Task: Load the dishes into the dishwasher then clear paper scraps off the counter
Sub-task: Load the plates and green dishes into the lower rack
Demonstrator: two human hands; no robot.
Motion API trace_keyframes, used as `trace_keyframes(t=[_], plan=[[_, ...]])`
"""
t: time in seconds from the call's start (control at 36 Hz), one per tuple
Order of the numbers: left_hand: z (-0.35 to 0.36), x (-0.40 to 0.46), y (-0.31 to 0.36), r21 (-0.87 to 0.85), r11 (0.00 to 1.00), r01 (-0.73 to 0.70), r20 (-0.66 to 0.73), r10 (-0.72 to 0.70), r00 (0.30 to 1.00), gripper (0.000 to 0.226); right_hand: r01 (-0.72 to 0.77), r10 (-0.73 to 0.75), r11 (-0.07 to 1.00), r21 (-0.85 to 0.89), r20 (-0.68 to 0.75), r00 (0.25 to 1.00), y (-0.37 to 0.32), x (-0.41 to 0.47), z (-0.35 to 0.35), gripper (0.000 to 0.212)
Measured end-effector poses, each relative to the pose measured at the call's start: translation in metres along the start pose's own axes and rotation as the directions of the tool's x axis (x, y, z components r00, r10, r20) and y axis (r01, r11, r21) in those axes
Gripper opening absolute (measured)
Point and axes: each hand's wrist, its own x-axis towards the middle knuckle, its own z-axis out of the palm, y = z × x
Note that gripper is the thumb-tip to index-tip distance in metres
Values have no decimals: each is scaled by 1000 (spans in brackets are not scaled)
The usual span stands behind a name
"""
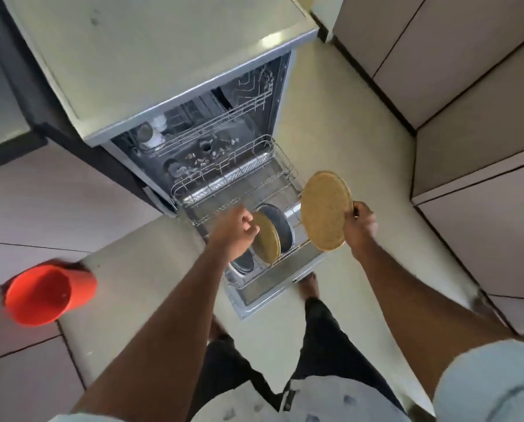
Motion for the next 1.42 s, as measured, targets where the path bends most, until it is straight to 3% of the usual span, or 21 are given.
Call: trace_keyframes(t=[0.28,0.39,0.56,0.81,1.14,1.42], plan=[[94,77,6,8,961,275,-46,-274,961,26,69,-45,992,-107,211,976,43,133,44,21],[133,104,1,47,925,377,3,-377,926,32,94,-50,985,-143,288,956,63,168,71,20],[187,132,-19,-18,931,364,-16,-365,931,31,137,-46,967,-216,382,923,96,204,111,28],[235,161,-42,-95,917,387,27,-386,922,22,69,11,967,-246,309,951,124,246,136,32],[255,171,-47,-105,916,387,40,-385,922,23,270,-228,958,-95,318,920,135,251,133,21],[253,165,-56,-142,912,386,54,-382,923,22,281,-236,953,-110,307,922,124,238,142,21]])
